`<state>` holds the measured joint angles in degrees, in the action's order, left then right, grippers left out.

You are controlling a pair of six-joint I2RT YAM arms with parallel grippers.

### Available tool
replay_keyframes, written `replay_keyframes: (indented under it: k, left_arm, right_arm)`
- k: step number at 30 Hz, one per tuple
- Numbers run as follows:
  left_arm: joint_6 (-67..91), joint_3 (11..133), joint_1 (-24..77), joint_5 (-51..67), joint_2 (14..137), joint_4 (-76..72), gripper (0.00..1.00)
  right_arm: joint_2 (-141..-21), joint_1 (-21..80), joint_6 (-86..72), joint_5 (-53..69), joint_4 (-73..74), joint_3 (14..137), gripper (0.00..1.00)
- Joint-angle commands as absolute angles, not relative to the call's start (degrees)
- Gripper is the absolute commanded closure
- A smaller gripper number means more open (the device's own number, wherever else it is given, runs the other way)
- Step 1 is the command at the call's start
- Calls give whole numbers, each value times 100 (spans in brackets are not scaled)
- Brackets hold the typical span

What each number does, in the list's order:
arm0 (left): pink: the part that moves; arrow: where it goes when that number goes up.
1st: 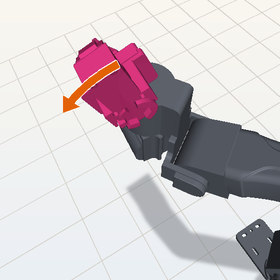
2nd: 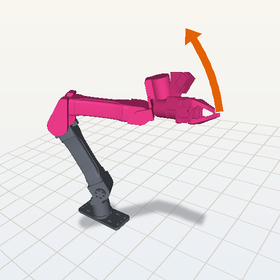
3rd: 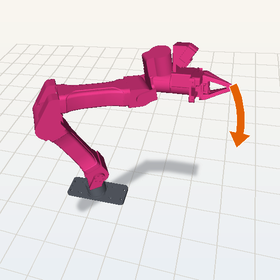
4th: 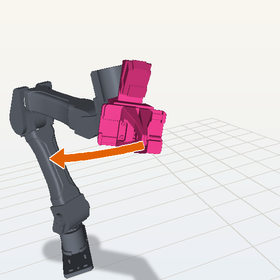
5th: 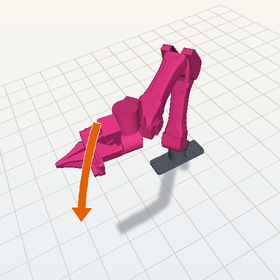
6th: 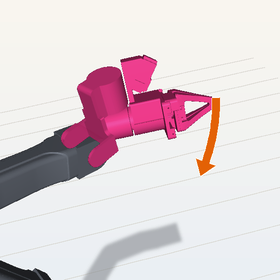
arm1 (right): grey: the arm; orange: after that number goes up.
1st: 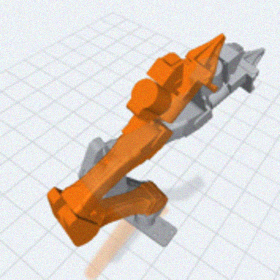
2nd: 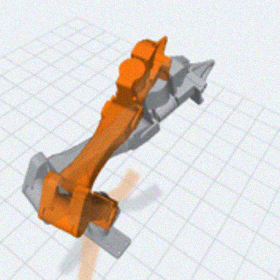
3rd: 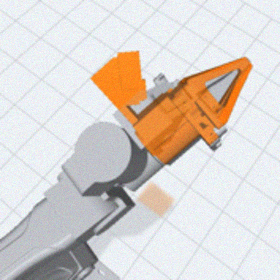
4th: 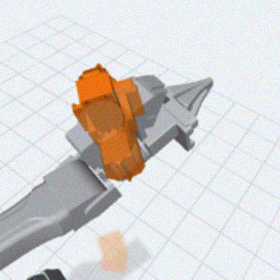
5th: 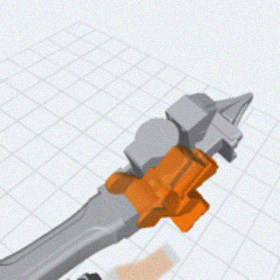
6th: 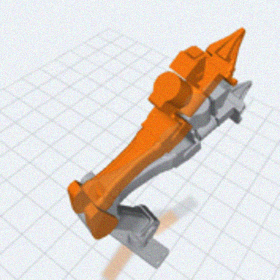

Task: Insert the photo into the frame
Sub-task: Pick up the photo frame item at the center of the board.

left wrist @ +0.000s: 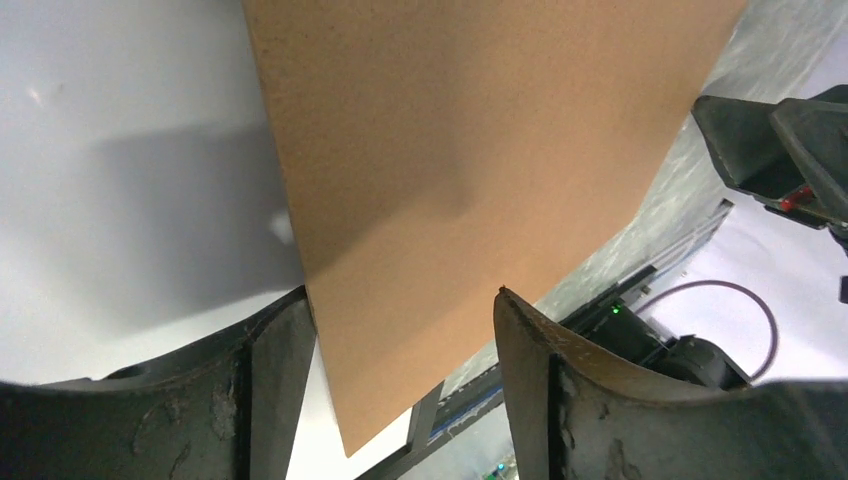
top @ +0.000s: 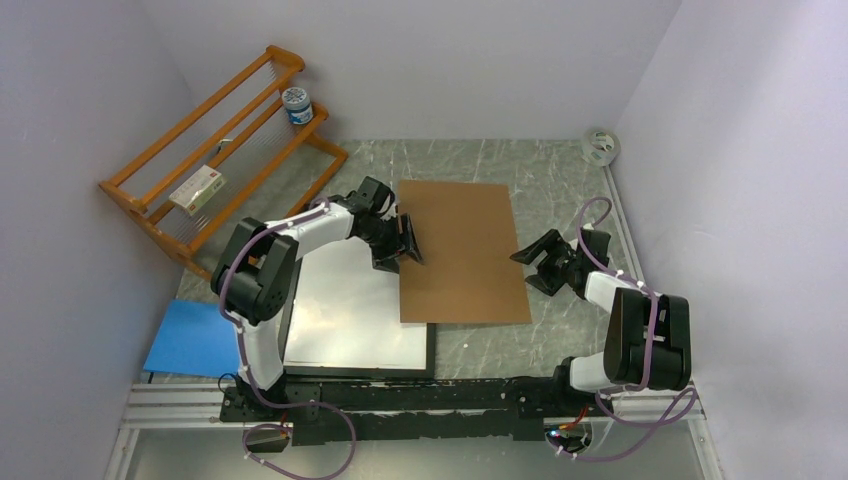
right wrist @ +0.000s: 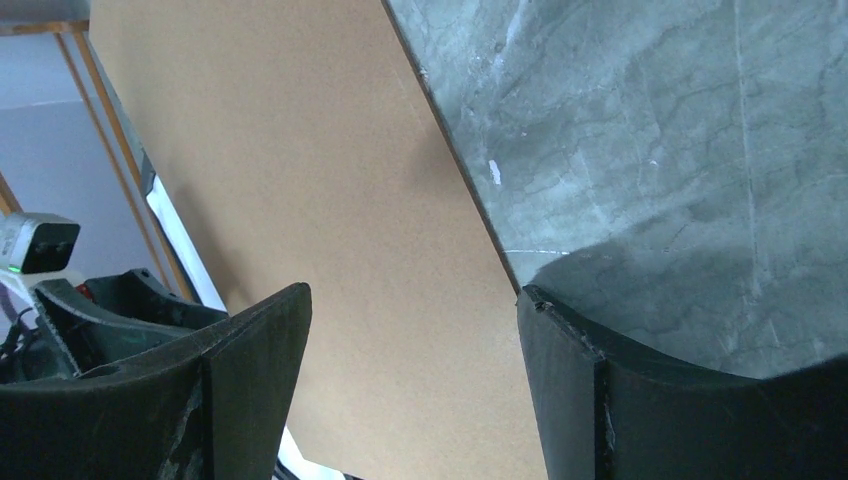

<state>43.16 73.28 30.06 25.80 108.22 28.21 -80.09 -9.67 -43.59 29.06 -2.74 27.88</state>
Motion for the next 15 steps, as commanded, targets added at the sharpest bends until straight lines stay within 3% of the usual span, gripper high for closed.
replay_keyframes:
  k: [1, 10, 15]
  left_arm:
    - [4494, 7410, 3004, 3538, 11075, 2207, 32]
    - [5023, 7396, 2683, 5308, 10826, 591, 53]
    - [4979, 7655, 2688, 5585, 10846, 586, 72]
  right_arm:
    - [-8424, -861, -4277, 2894, 363, 2549, 20]
    - [-8476, -857, -4159, 3427, 106, 2582, 21]
    - [-8479, -856, -4010, 3621, 144, 2720, 21]
